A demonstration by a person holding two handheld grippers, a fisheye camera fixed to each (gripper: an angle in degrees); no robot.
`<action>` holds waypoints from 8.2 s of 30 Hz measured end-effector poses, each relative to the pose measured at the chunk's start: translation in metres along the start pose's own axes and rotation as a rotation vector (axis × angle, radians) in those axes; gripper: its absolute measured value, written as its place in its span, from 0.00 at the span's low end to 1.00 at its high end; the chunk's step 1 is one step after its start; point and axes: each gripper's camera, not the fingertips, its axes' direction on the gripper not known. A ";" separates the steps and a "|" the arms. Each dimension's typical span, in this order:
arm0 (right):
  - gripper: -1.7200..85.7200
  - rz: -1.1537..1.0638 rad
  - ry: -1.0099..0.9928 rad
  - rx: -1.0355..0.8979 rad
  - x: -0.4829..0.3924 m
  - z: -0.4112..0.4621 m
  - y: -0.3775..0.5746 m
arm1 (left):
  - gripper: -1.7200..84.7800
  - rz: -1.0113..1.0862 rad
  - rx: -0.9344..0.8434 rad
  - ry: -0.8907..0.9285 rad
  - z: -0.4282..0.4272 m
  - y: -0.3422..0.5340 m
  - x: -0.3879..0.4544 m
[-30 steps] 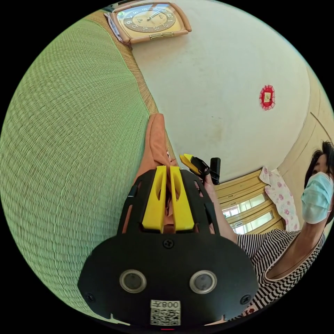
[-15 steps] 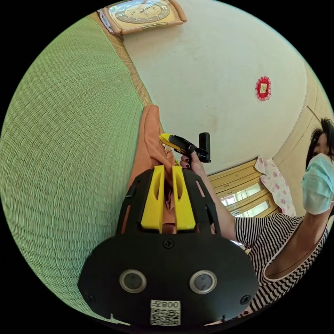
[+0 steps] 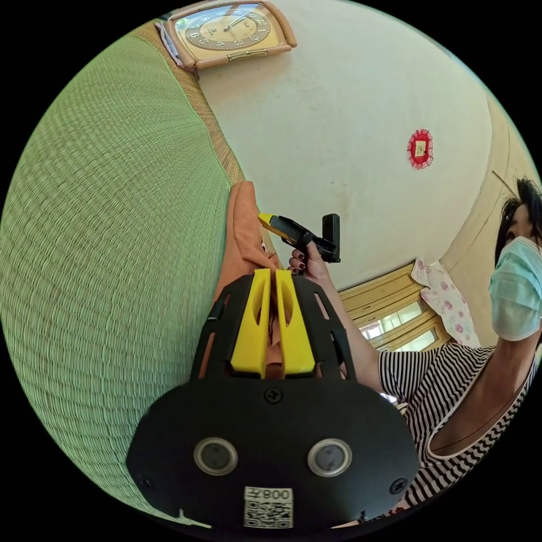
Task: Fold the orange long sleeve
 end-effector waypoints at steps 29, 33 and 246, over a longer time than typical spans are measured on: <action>0.02 -0.094 -0.117 -0.067 -0.004 0.023 -0.038 | 0.04 0.007 0.082 -0.018 -0.032 0.001 0.005; 0.02 -0.098 -0.116 -0.078 -0.010 0.037 -0.049 | 0.04 0.009 0.114 -0.049 -0.037 0.003 0.009; 0.04 0.719 0.028 0.067 -0.410 -0.352 0.927 | 0.08 0.091 -0.599 -0.800 -0.235 0.583 0.150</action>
